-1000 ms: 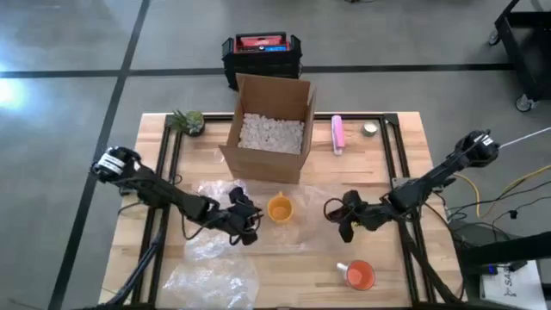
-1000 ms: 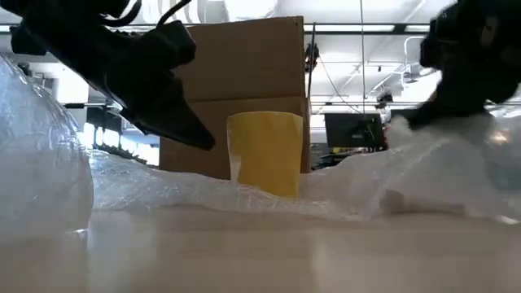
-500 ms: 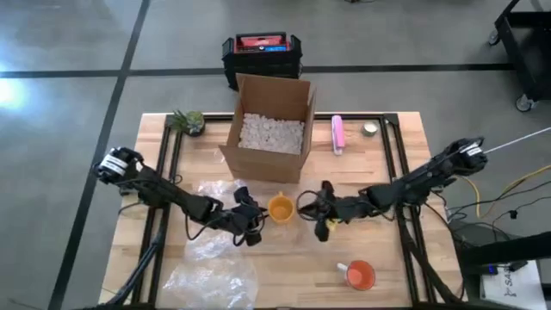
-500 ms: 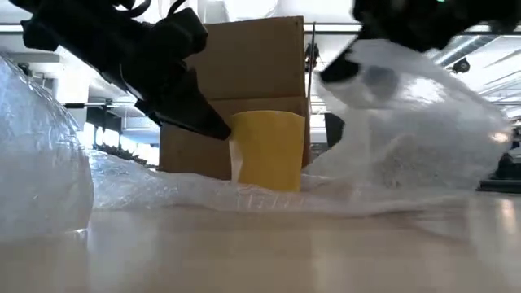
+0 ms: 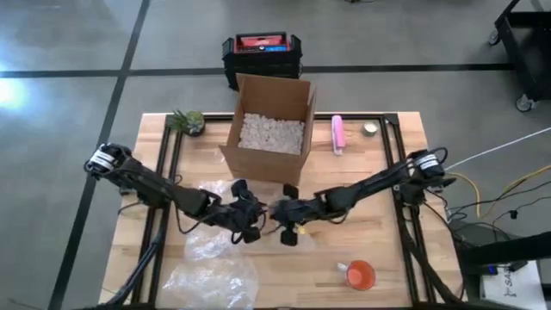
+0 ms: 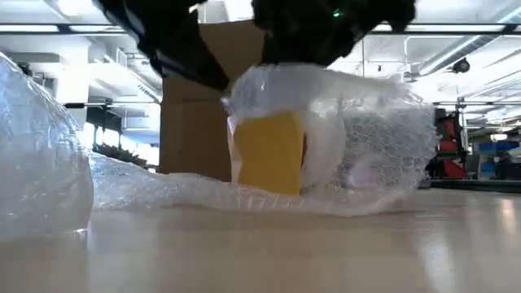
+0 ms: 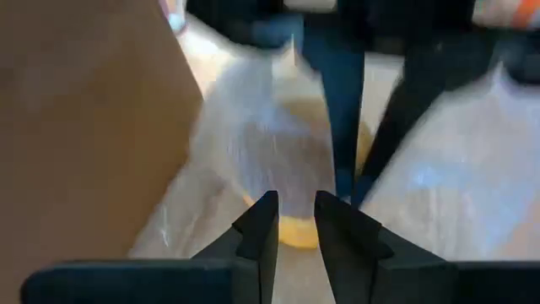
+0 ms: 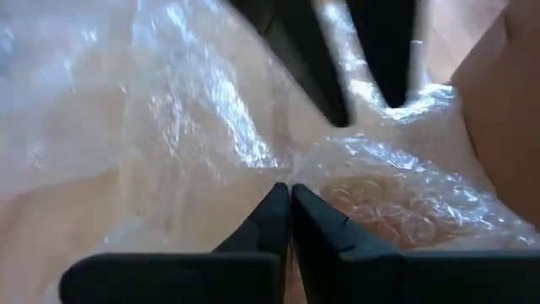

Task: Wrap mug
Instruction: Wrap the yellow mug with transparent bubble wrap

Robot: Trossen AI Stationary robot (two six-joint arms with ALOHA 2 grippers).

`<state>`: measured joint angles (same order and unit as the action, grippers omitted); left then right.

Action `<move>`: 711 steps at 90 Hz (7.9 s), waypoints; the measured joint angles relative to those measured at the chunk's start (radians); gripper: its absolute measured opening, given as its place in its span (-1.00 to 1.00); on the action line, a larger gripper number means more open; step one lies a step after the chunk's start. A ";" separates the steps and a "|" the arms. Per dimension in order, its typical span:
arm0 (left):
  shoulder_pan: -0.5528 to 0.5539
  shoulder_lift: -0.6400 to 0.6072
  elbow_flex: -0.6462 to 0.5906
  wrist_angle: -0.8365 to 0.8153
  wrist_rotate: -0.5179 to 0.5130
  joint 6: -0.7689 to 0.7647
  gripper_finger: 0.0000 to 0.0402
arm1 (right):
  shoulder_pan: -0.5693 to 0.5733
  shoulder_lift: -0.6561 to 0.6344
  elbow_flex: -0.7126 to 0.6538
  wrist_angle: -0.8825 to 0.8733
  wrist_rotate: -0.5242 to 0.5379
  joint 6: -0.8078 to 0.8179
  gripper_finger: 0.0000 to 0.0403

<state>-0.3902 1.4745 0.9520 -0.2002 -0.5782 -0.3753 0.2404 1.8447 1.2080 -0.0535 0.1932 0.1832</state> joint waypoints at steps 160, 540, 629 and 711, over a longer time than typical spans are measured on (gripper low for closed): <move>0.026 0.127 -0.084 0.216 -0.011 -0.007 -0.67 | 0.032 -0.228 -0.051 -0.340 -0.008 -0.007 -0.62; 0.096 0.059 0.112 -0.272 0.185 -0.078 -0.90 | -0.080 0.102 0.223 -0.451 -0.071 -0.097 -0.99; 0.124 0.005 -0.059 0.143 0.090 -0.035 -0.90 | -0.080 0.096 0.226 -0.420 -0.066 -0.090 -0.99; 0.112 0.133 -0.082 0.226 0.199 -0.075 -0.90 | -0.091 -0.083 0.195 -0.543 0.234 -0.073 -0.99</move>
<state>-0.2783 1.6076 0.8697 0.0261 -0.3792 -0.4503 0.1495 1.7616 1.4032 -0.5965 0.4270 0.1106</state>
